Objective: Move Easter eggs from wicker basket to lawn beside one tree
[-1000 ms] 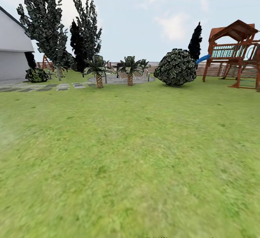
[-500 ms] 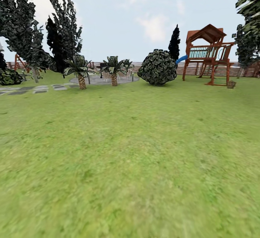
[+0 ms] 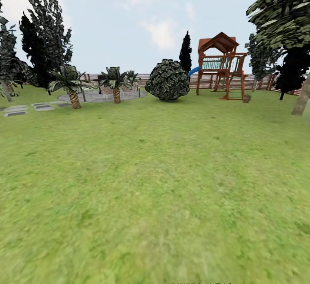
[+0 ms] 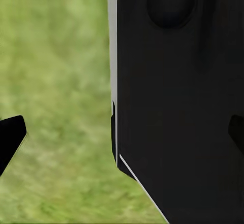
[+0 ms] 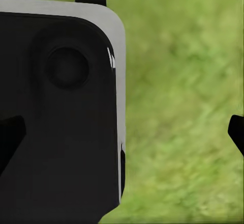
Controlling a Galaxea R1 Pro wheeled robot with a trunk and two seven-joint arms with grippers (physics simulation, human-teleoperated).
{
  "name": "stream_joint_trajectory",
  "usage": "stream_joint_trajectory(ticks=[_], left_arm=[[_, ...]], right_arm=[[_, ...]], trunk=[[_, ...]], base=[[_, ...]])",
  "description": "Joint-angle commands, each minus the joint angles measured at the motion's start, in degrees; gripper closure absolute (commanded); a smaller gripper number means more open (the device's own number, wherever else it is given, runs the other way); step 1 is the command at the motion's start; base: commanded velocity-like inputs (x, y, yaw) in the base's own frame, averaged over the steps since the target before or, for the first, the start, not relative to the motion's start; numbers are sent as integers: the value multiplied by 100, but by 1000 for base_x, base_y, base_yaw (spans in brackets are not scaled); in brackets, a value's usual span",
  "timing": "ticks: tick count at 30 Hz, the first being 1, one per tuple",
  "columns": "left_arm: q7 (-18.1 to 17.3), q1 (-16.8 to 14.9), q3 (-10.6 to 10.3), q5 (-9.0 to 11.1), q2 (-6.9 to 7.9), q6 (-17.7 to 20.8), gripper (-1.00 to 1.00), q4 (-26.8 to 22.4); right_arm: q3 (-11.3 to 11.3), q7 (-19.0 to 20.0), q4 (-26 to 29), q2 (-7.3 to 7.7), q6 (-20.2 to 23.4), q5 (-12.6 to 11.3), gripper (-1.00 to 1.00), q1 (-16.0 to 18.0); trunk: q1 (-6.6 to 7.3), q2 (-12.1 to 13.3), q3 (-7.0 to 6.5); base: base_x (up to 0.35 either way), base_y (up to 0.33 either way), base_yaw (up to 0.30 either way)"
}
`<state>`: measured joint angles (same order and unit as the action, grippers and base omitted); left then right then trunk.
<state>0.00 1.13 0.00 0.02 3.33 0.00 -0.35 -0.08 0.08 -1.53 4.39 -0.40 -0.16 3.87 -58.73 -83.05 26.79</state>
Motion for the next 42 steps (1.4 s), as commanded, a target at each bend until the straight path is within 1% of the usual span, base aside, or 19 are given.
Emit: stream_joint_trajectory(ticks=[1, 42], left_arm=[[0, 1, 0, 1, 1, 0, -100, -3], [0, 1, 9, 7, 1, 0, -100, -7]], right_arm=[[0, 1, -14, 0, -4, -2, -100, 8], [0, 1, -14, -3, -4, -2, -100, 8]], trunk=[[0, -2, 4], [0, -2, 4]], base=[[0, 0, -298], [0, 0, -298]])
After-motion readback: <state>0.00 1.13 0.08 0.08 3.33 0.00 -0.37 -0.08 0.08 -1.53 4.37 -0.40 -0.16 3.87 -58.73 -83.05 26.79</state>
